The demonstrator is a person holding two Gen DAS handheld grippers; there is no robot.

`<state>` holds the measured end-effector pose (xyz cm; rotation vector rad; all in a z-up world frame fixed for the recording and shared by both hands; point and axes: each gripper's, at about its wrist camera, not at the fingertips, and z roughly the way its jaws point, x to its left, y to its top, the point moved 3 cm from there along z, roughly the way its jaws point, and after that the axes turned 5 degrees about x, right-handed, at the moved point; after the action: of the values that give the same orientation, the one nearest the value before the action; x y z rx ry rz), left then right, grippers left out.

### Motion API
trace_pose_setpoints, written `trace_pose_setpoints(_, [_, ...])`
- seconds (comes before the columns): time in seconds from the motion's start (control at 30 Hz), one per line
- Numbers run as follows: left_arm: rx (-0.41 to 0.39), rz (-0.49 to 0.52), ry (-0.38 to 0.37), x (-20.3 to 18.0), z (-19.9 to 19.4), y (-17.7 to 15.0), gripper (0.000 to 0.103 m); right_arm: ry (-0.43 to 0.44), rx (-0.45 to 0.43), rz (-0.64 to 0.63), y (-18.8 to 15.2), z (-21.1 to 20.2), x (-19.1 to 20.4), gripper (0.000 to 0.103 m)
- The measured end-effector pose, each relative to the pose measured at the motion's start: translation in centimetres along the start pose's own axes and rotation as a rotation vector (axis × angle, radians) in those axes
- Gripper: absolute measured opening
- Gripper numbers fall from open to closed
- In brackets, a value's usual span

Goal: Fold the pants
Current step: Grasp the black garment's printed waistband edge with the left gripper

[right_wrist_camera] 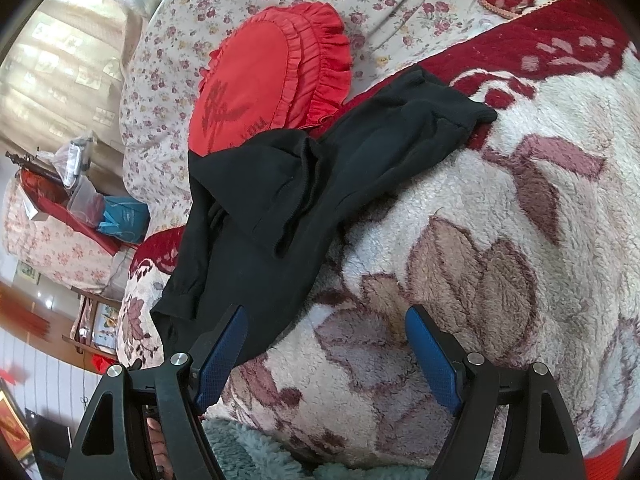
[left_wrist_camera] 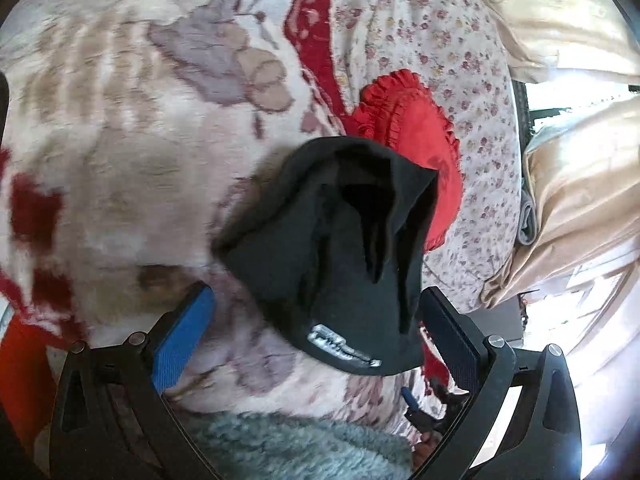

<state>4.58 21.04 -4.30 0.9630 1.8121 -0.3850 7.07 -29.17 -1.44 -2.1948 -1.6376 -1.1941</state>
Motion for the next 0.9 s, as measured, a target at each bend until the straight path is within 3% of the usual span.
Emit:
trace_pose_setpoints(0.23, [-0.023,0.085,-0.143,-3.0,-0.1,0.9,0.102,0.001,0.001,0.001,0.1,0.1,-0.1,0.080])
trace_pose_setpoints(0.33, [-0.017,0.099,-0.012,-1.6,1.2,1.1,0.100,0.008,0.000,0.005,0.0,0.0,-0.1,0.080])
trace_pose_setpoints(0.37, [-0.016,0.085,0.020,-0.7,1.5,1.1,0.090,0.015,-0.001,0.010,0.1,-0.1,-0.2,0.080])
trace_pose_setpoints(0.47, [-0.045,0.093,0.018,-0.5,1.3,0.8,0.090,0.064,-0.035,0.044,0.2,-1.0,-0.8,0.080])
trace_pose_setpoints(0.63, [-0.040,0.133,0.078,-0.9,1.7,0.6,0.090,0.206,-0.249,0.209,3.0,-6.7,-4.6,0.079])
trace_pose_setpoints(0.7, [-0.045,0.125,0.090,-1.2,2.0,0.8,0.090,0.288,-0.288,0.277,5.1,-8.3,-6.5,0.079])
trace_pose_setpoints(0.77, [-0.048,0.122,0.106,-1.5,2.3,0.8,0.090,0.401,-0.245,0.308,7.4,-8.2,-7.4,0.078])
trace_pose_setpoints(0.8, [-0.051,0.126,0.115,-1.6,2.4,0.8,0.090,0.421,-0.201,0.307,8.4,-7.5,-7.6,0.073])
trace_pose_setpoints(0.83, [-0.054,0.129,0.123,-1.6,2.4,0.7,0.090,0.396,-0.158,0.297,9.3,-6.8,-7.7,0.065])
trace_pose_setpoints(0.9, [-0.056,0.137,0.136,-1.8,2.6,0.6,0.090,0.305,-0.095,0.283,10.6,-5.6,-7.9,0.059])
